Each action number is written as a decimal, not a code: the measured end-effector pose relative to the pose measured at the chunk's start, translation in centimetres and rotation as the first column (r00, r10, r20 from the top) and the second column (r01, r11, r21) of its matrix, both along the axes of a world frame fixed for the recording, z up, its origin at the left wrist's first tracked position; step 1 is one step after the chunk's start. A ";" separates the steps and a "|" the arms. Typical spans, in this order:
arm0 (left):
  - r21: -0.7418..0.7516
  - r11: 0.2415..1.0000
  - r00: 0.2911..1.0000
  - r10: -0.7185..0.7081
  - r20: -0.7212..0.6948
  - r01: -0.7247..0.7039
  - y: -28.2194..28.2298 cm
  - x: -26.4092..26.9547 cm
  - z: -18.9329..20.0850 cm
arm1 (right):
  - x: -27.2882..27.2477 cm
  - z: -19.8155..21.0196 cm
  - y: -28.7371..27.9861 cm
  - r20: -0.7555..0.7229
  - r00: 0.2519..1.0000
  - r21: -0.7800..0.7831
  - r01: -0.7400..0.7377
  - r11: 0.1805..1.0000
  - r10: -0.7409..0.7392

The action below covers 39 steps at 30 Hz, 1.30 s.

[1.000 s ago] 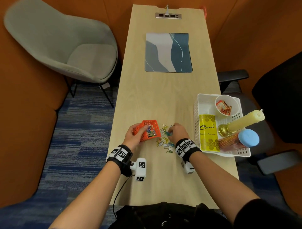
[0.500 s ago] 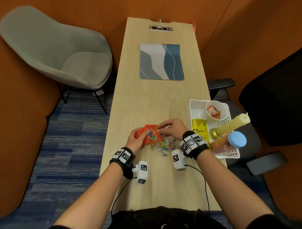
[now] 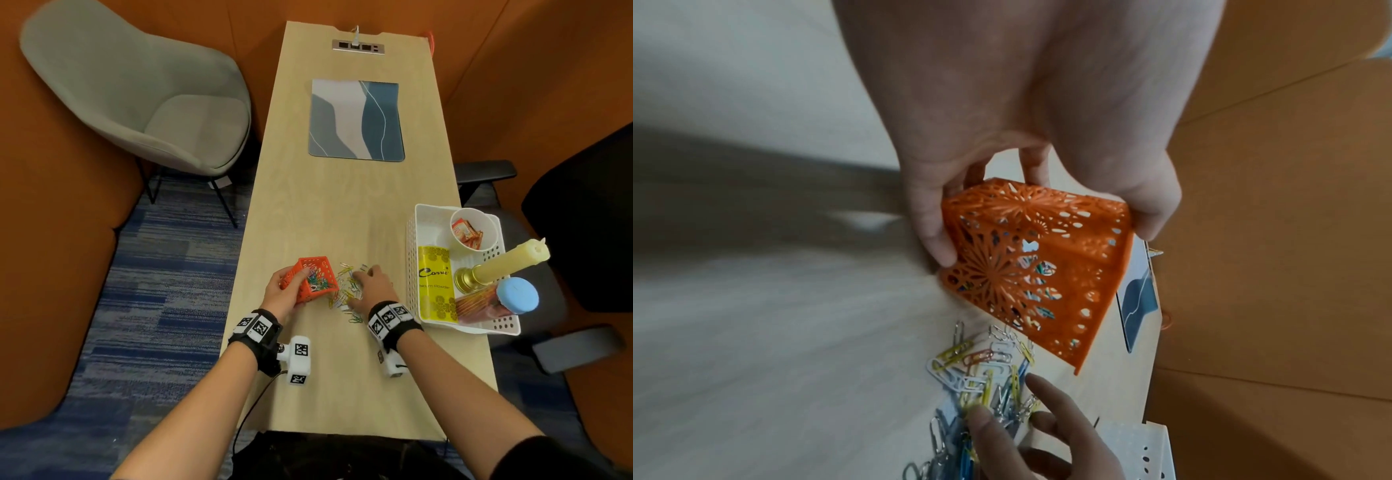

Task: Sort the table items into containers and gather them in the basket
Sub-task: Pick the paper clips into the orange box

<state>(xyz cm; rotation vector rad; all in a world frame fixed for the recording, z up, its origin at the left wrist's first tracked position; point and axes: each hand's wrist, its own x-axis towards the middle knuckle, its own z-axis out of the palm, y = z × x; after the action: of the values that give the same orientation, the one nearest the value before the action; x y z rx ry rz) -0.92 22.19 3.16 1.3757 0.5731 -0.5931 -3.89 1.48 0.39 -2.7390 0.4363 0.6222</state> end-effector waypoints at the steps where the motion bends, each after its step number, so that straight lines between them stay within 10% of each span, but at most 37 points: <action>1: -0.004 1.000 1.000 0.004 -0.004 -0.004 0.2 0.0 0.0 | -0.1 -0.4 0.5 0.048 0.998 -0.016 -0.030 0.999 0.031; 10: -0.010 1.000 1.000 -0.009 -0.013 0.008 1.0 0.4 -0.1 | 1.6 0.5 0.6 0.059 0.991 0.117 0.112 0.987 -0.120; 14: -0.013 0.999 0.999 -0.038 0.004 0.038 0.8 0.6 -0.4 | 1.3 1.9 -1.0 0.002 0.908 0.465 0.370 0.804 -0.419; 19: 0.011 0.998 0.998 -0.061 0.024 0.060 -0.7 0.8 -0.7 | 2.5 6.8 -0.8 0.036 0.907 0.746 0.255 0.616 -0.419; 25: 0.026 0.992 0.992 -0.122 0.024 0.121 -1.6 1.2 -0.3 | 4.0 9.3 0.3 0.178 0.977 0.588 -0.011 0.809 -0.116; 31: -0.016 0.999 0.999 -0.035 0.021 0.036 0.0 1.4 -0.1 | 3.6 4.0 -1.7 0.129 0.974 0.250 0.148 0.957 -0.185; 39: 0.016 0.999 0.999 0.038 -0.006 -0.038 2.5 1.1 -0.7 | 1.4 -1.0 1.8 0.089 0.971 0.130 -0.230 0.964 0.220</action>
<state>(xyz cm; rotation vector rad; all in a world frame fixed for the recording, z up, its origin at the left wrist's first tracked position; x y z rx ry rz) 0.21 24.70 2.42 1.3757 0.6092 -0.5632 -2.51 3.27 -0.65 -2.6861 0.0598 0.5793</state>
